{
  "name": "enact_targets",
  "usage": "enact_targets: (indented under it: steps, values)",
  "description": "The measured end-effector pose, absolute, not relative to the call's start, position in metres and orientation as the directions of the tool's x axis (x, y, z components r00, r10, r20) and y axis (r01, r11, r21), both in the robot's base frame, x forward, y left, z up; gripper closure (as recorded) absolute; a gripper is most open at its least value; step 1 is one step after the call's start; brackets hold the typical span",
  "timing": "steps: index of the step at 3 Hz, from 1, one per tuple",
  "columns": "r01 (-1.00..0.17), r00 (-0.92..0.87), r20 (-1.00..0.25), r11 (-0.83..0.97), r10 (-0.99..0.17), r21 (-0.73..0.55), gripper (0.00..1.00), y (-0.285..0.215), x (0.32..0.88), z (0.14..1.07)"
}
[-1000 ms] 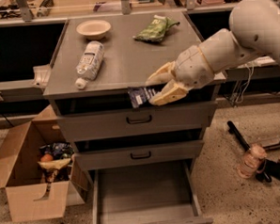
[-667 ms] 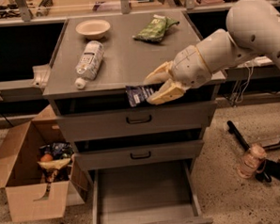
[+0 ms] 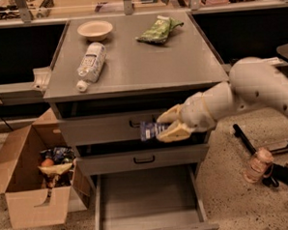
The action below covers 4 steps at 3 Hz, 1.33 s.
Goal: Place rxbar blueberry into bottom drawer
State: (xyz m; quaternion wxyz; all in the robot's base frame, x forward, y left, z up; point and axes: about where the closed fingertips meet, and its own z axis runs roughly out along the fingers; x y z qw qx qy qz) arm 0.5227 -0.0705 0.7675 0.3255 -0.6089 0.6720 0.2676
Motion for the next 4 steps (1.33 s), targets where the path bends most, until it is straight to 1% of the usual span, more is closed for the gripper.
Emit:
enact_targets:
  steps: [1,2,3,4]
  values:
    - [-0.966,-0.215,-0.758,0.247,-0.617,0.072,1.00,-0.078,0.498,0.684]
    - [-0.924,-0.367,-0.720,0.318,-0.589,0.211,1.00,-0.070,0.459,0.584]
    - [-0.925,-0.366,-0.720,0.317,-0.589,0.211,1.00,-0.070,0.460,0.584]
    - [-0.910,-0.394,-0.691,0.362,-0.606,0.201,1.00,-0.078,0.466,0.518]
